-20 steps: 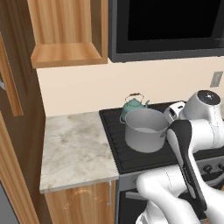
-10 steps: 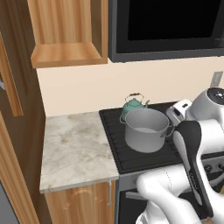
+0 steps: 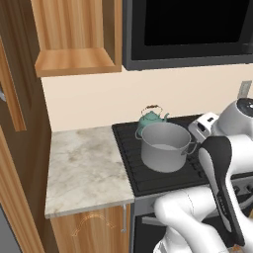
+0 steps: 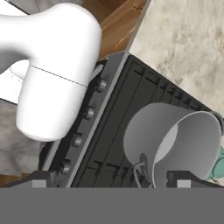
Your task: Pick the kettle from the cabinet and place it on a stove burner. Then pick the pot from the counter and place it on another stove burner. Finally, turn both burners on.
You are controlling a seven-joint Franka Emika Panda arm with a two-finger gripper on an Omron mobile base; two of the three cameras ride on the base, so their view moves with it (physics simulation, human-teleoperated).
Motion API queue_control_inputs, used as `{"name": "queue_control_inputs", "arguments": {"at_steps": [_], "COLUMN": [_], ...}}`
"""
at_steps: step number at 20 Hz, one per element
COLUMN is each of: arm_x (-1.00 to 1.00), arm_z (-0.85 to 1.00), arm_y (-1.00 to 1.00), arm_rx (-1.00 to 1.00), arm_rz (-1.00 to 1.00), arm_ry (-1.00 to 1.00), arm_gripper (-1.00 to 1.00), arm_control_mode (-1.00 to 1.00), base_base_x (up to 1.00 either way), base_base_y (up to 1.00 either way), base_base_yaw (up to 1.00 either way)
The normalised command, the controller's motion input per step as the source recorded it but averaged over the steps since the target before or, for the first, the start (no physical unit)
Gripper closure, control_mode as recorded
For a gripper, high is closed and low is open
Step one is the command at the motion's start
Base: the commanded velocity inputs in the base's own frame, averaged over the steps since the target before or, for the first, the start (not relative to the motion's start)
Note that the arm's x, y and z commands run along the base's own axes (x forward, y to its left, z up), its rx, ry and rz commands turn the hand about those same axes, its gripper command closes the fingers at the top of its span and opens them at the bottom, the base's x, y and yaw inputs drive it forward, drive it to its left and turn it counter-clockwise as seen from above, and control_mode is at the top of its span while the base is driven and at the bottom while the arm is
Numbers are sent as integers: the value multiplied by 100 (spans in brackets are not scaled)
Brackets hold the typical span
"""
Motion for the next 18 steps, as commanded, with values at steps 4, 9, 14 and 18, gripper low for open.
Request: {"name": "queue_control_inputs", "arguments": {"at_steps": [4, 9, 14, 18], "arm_x": [-13, 0, 0, 0], "arm_z": [0, 0, 0, 0], "arm_y": [0, 0, 0, 0], "arm_rx": [0, 0, 0, 0], "arm_rz": [0, 0, 0, 0], "arm_ry": [-3, 0, 0, 0], "arm_gripper": [-100, -100, -100, -100], "arm_control_mode": [100, 100, 100, 100], "base_base_x": [-19, -43, -18, -1], "base_base_y": [0, -1, -20, -43], "base_base_yaw": [0, -1, -3, -6]}}
